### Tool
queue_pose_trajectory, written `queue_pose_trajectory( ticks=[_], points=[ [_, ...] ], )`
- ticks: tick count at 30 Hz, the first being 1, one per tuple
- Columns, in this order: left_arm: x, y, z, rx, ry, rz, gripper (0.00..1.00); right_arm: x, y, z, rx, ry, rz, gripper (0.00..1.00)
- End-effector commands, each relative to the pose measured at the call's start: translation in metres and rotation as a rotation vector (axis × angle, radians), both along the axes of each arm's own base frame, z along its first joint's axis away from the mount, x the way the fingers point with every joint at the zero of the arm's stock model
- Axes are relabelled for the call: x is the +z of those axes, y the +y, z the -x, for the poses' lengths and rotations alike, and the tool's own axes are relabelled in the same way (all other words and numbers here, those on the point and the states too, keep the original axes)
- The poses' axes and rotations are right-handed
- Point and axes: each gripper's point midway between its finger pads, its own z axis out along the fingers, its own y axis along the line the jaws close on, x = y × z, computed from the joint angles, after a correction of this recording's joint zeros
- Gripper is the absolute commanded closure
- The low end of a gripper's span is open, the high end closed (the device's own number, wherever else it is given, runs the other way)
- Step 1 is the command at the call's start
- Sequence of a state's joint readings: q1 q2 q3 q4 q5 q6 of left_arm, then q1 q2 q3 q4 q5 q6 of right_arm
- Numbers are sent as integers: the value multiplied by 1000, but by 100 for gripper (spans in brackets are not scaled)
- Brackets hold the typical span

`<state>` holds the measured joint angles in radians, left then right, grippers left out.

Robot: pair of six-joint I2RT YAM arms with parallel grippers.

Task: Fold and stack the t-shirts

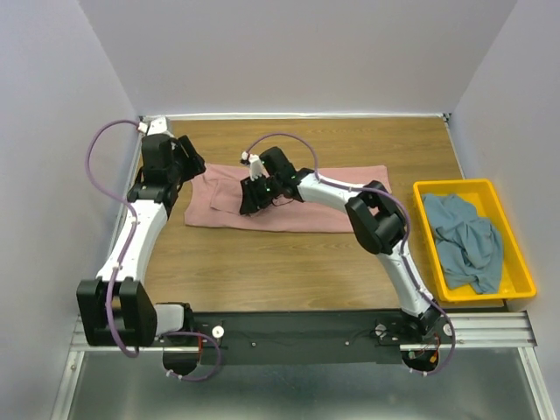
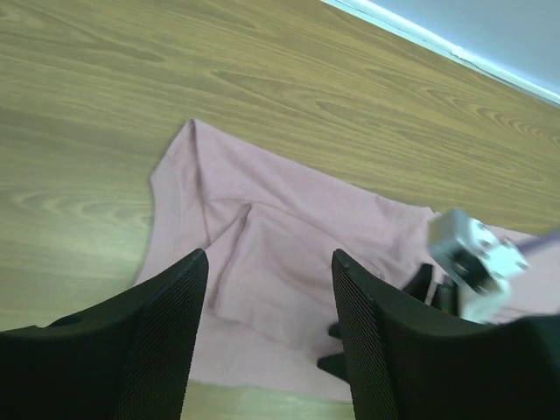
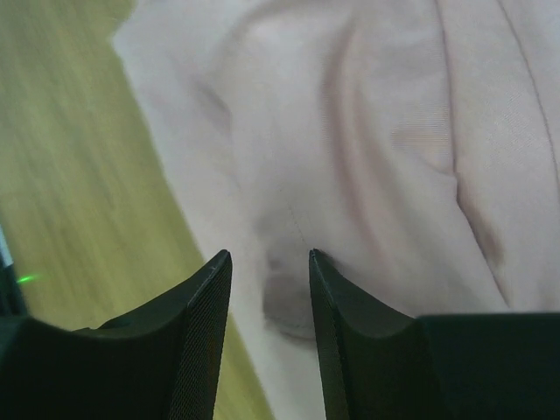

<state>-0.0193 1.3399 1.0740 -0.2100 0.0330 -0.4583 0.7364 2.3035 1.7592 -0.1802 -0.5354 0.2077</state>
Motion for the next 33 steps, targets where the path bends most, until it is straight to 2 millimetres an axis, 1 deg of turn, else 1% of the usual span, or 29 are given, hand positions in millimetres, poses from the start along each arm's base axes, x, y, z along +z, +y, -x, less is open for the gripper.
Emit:
queue_pose_trajectory(
  ticks=[1,2,3,4,5,6,7,9,10,11,12,13,15,16,17,18,19,20,21,22,23,24,25,26,27,29,30,31,33],
  points=[
    [-9,13,36,36,31,-52,33,-46,-8,-23,-75,-25,113,52],
    [-14,13,43,32,35,-56,31,-58,-11,-34,-104,-36,137,52],
    [-13,13,47,26,23,-58,30,-62,-13,-42,-124,-44,143,52],
    [-2,13,52,14,-22,-73,29,-67,-15,-49,-146,-44,153,52],
    [-6,13,57,14,-28,-76,28,-73,-23,-70,-204,-61,167,52],
    [4,14,63,7,-70,-93,28,-75,-28,-81,-241,-71,177,50],
    [1,15,68,5,-72,-105,28,-76,-35,-94,-279,-81,186,50],
    [5,19,75,19,-93,-124,27,-74,-61,-132,-397,-117,207,48],
    [12,21,80,32,-120,-130,27,-67,-66,-151,-440,-144,196,48],
    [10,23,83,30,-117,-144,27,-62,-86,-174,-509,-159,198,46],
    [9,24,85,30,-113,-156,27,-57,-95,-187,-537,-170,190,45],
    [9,26,88,30,-114,-171,27,-36,-107,-210,-570,-210,159,43],
    [9,29,88,41,-116,-188,27,-10,-116,-225,-583,-261,137,41],
    [13,30,88,42,-139,-194,27,22,-120,-230,-589,-312,116,37],
    [12,29,88,33,-147,-202,26,34,-127,-232,-577,-359,137,35],
    [15,27,87,17,-180,-211,26,60,-135,-228,-587,-403,148,33],
    [16,27,88,13,-185,-216,26,60,-139,-230,-588,-421,166,33],
    [17,27,85,8,-216,-221,26,73,-154,-221,-596,-446,200,33],
    [19,24,85,-15,-238,-229,26,77,-162,-215,-608,-448,218,33],
    [19,22,83,-27,-267,-233,26,73,-176,-208,-635,-442,260,33],
    [19,20,82,-37,-279,-238,26,75,-202,-193,-702,-430,317,33],
    [18,14,82,-78,-289,-236,26,65,-215,-181,-731,-407,359,34],
    [19,12,80,-91,-307,-241,25,65,-228,-169,-762,-392,383,35],
    [18,11,78,-98,-324,-250,21,60,-240,-158,-798,-365,402,38],
    [16,11,77,-100,-326,-248,19,46,-259,-130,-809,-325,462,40],
    [15,11,75,-101,-329,-252,18,30,-277,-102,-832,-270,518,46],
    [13,10,73,-108,-324,-255,18,21,-295,-78,-846,-238,573,48],
    [15,10,72,-109,-332,-257,18,13,-304,-65,-858,-216,600,53],
    [13,9,70,-115,-328,-263,18,7,-326,-48,-911,-181,631,58]
  ],
)
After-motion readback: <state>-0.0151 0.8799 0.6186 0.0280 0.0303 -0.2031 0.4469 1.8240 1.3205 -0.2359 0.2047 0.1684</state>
